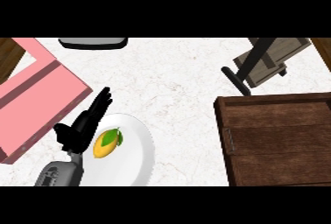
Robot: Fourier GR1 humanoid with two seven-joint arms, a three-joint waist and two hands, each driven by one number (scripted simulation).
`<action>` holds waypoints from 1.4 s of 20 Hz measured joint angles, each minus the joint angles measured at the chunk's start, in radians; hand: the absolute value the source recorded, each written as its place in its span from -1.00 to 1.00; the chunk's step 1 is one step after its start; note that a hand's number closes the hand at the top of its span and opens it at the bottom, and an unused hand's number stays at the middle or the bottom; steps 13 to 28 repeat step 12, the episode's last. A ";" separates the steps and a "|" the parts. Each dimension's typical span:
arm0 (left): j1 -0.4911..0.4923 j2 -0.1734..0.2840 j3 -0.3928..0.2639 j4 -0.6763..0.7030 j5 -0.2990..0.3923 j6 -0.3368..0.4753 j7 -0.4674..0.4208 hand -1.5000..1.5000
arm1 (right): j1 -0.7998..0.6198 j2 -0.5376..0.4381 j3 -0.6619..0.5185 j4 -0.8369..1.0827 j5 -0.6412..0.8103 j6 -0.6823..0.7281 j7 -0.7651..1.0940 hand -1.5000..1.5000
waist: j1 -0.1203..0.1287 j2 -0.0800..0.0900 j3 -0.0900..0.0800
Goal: Pick the tomato from the tray and place it in the tiered basket
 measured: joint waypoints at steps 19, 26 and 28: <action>0.069 -0.008 0.013 -0.011 -0.010 0.031 -0.018 0.00 | 0.164 -0.193 -0.062 -0.361 -0.083 0.083 0.004 -1.00 | -0.071 -0.028 0.002; 0.069 -0.008 0.013 -0.011 -0.010 0.031 -0.018 0.00 | 0.164 -0.193 -0.062 -0.361 -0.083 0.083 0.004 -1.00 | -0.071 -0.028 0.002; 0.069 -0.008 0.013 -0.011 -0.010 0.031 -0.018 0.00 | 0.164 -0.193 -0.062 -0.361 -0.083 0.083 0.004 -1.00 | -0.071 -0.028 0.002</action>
